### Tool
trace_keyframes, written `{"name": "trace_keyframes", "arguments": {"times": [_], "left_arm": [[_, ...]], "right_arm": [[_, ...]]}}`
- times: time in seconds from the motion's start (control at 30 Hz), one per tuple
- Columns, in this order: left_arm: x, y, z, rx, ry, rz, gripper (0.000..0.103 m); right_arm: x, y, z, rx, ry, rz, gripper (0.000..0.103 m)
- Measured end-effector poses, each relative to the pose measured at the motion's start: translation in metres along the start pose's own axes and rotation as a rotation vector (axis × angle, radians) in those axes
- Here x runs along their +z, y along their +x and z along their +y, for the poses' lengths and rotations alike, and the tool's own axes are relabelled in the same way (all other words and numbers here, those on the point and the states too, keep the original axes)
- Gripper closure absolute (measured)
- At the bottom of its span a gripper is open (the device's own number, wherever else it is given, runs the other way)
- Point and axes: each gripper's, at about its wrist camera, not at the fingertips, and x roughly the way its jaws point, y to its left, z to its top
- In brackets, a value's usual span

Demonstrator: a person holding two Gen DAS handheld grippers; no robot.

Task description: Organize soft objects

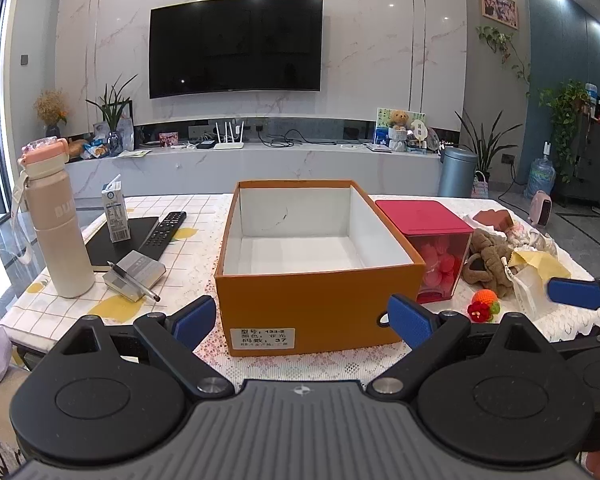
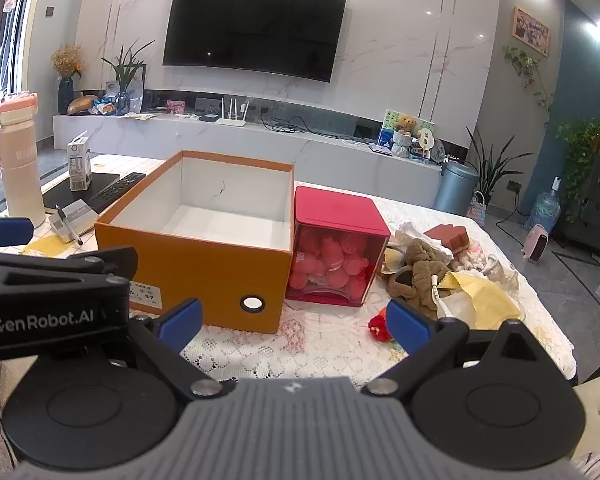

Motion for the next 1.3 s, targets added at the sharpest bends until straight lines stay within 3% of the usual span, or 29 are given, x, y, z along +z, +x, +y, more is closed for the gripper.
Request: {"name": "trace_keyframes", "arguments": {"times": [0.83, 1.17, 1.3], "left_arm": [[-0.003, 0.001, -0.001, 0.000, 0.018, 0.014, 0.000], [0.002, 0.002, -0.002, -0.043, 0.017, -0.025, 0.001], [0.019, 0.003, -0.008, -0.046, 0.046, -0.055, 0.003]], "right_arm": [[-0.002, 0.002, 0.001, -0.005, 0.010, 0.021, 0.017], [0.001, 0.000, -0.003, -0.009, 0.016, -0.012, 0.017], [0.013, 0.002, -0.020, -0.059, 0.012, -0.048, 0.016]]}}
